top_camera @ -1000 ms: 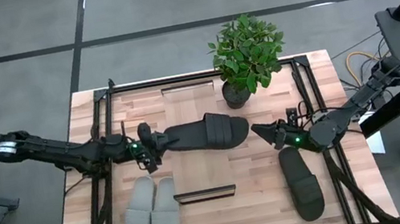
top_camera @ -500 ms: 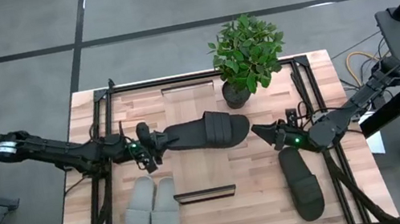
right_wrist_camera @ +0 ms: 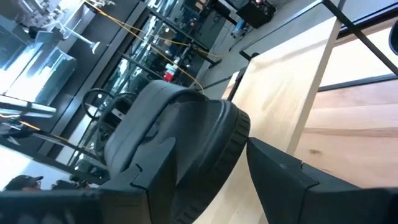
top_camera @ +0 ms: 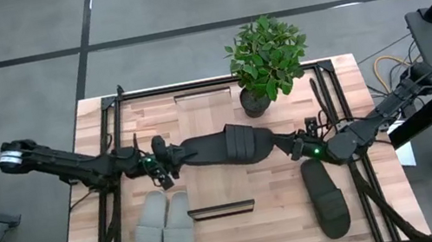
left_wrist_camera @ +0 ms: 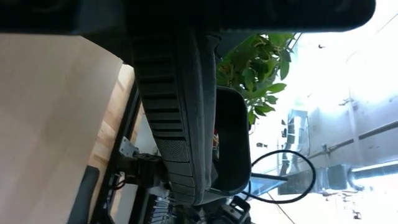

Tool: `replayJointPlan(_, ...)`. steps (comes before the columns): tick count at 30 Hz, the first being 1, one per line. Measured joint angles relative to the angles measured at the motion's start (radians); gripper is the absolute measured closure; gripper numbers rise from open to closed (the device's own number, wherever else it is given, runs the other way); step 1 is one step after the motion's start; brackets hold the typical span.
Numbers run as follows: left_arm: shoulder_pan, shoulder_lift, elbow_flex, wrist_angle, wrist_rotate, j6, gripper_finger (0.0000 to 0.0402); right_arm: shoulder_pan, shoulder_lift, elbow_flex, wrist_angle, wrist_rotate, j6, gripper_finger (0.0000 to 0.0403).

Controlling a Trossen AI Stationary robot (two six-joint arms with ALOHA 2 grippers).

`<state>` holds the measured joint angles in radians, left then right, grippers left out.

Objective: Pick and place slides into the shelf
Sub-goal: Put the left black slipper on the shelf

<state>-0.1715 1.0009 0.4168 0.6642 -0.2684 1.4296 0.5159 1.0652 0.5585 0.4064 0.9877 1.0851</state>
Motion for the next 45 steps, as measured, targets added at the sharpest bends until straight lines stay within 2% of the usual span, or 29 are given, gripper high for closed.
replayJointPlan(19, 0.0, 0.134, 0.016, 0.147, -0.021, 0.077, 0.0358, -0.013, 0.0, 0.008, 0.016, 0.0, -0.03, 0.0226)
replayJointPlan(25, 0.0, 0.147, 0.026, 0.146, -0.026, 0.079, 0.0358, -0.019, -0.001, 0.008, 0.009, 0.004, -0.076, 0.0261)
replayJointPlan(28, 0.0, 0.141, 0.026, 0.142, -0.026, 0.081, 0.0358, -0.02, 0.009, 0.008, -0.009, 0.008, -0.147, 0.0295)
replayJointPlan(33, -0.004, 0.125, 0.021, 0.134, -0.031, 0.08, 0.0358, -0.026, 0.048, 0.008, -0.004, 0.02, -0.137, 0.0359)
replayJointPlan(42, -0.008, 0.124, 0.016, 0.134, -0.033, 0.071, 0.0357, -0.032, 0.07, 0.008, -0.005, 0.027, -0.149, 0.036)
replayJointPlan(45, -0.008, 0.124, 0.016, 0.14, -0.028, 0.041, 0.0327, -0.032, 0.055, 0.008, -0.002, 0.017, -0.178, 0.036)
